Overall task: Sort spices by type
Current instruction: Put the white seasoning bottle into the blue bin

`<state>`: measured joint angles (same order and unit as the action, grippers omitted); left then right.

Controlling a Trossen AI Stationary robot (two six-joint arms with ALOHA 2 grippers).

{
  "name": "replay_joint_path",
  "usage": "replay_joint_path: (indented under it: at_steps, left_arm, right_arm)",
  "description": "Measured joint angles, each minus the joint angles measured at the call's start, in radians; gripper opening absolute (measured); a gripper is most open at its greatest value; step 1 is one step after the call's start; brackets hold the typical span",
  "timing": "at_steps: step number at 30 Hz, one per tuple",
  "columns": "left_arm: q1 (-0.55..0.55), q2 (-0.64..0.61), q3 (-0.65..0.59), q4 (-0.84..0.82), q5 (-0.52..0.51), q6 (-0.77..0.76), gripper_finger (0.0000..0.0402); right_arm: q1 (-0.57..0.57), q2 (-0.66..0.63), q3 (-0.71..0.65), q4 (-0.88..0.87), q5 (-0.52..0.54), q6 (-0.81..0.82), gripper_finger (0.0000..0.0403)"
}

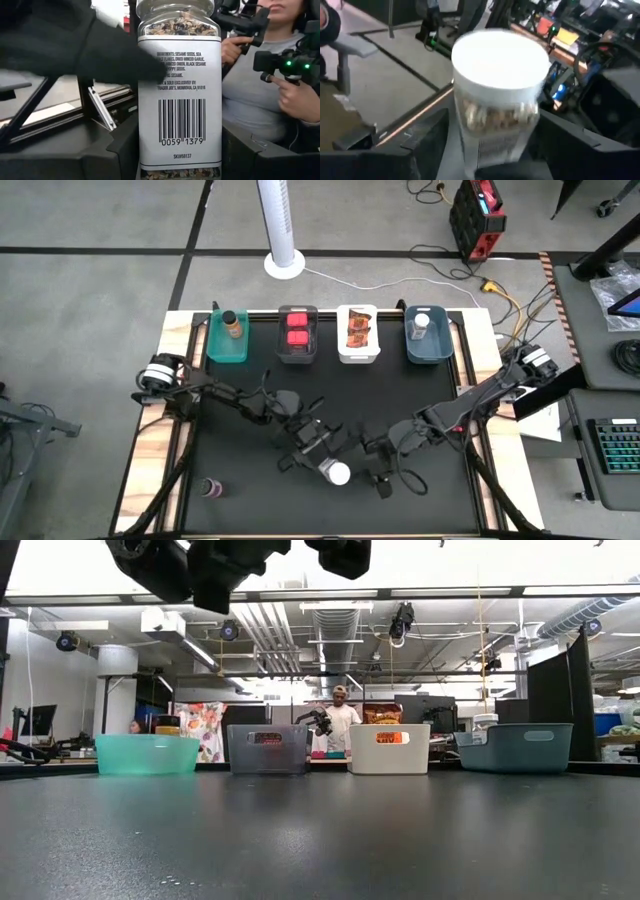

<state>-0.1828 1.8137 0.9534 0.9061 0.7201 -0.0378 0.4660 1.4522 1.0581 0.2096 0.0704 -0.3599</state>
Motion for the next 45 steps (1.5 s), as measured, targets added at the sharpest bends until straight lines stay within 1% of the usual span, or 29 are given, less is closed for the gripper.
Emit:
replay_joint_path:
  at_steps: [4, 9, 10, 13, 15, 26, 30, 31, 33, 35, 38, 40, 41, 43, 45]
  left_arm:
    - [0.001, 0.005, -0.001, -0.004, 0.000, 0.010, 0.0184]
    - [0.001, 0.006, -0.004, -0.008, -0.001, 0.005, 0.0184]
    - [0.000, 0.006, -0.004, -0.007, -0.001, 0.005, 0.0190]
    - [0.001, 0.006, -0.004, -0.007, -0.014, 0.008, 0.0212]
    - [0.001, 0.005, -0.004, -0.007, -0.023, 0.008, 0.0216]
    - [0.016, 0.006, -0.006, -0.014, -0.021, -0.022, 0.0209]
    - [0.023, 0.005, -0.006, -0.018, -0.009, -0.023, 0.0195]
    - [0.025, 0.006, -0.006, -0.019, -0.005, -0.022, 0.0190]
    - [0.028, 0.006, -0.006, -0.022, -0.005, -0.025, 0.0185]
    - [0.035, 0.006, 0.003, -0.014, -0.060, -0.041, 0.0185]
    - [0.039, 0.006, 0.006, -0.015, -0.085, -0.044, 0.0196]
    - [0.041, 0.006, 0.012, -0.019, -0.080, -0.054, 0.0199]
    - [0.043, 0.006, 0.012, -0.019, -0.057, -0.054, 0.0199]
    - [0.046, 0.006, 0.012, -0.026, -0.041, -0.054, 0.0197]
    - [0.046, 0.006, 0.012, -0.029, -0.001, -0.053, 0.0192]
  right_arm:
    - [-0.002, 0.006, 0.001, 0.019, -0.011, -0.018, 0.0252]
    - [-0.004, 0.009, 0.001, 0.034, -0.045, -0.035, 0.0197]
    - [-0.005, 0.009, 0.001, 0.034, -0.047, -0.039, 0.0190]
    - [-0.008, 0.009, 0.001, 0.033, -0.045, -0.036, 0.0190]
    - [-0.008, 0.009, 0.001, 0.033, -0.045, -0.035, 0.0190]
    - [-0.017, 0.003, 0.001, 0.017, -0.046, -0.021, 0.0190]
    - [-0.031, 0.013, 0.001, 0.018, -0.056, 0.005, 0.0190]
    - [-0.031, 0.017, 0.001, 0.018, -0.056, 0.005, 0.0195]
    - [-0.034, 0.028, 0.001, 0.022, -0.056, -0.001, 0.0221]
    - [-0.037, 0.042, 0.001, 0.031, -0.041, -0.011, 0.0255]
    - [-0.044, 0.058, -0.001, 0.055, -0.036, -0.027, 0.0290]
    - [-0.043, 0.063, 0.002, 0.065, -0.042, -0.042, 0.0295]
    - [-0.045, 0.065, 0.003, 0.063, -0.046, -0.045, 0.0293]
    - [-0.045, 0.068, 0.002, 0.055, -0.050, -0.046, 0.0284]
    - [-0.048, 0.067, 0.002, 0.057, -0.067, -0.050, 0.0268]
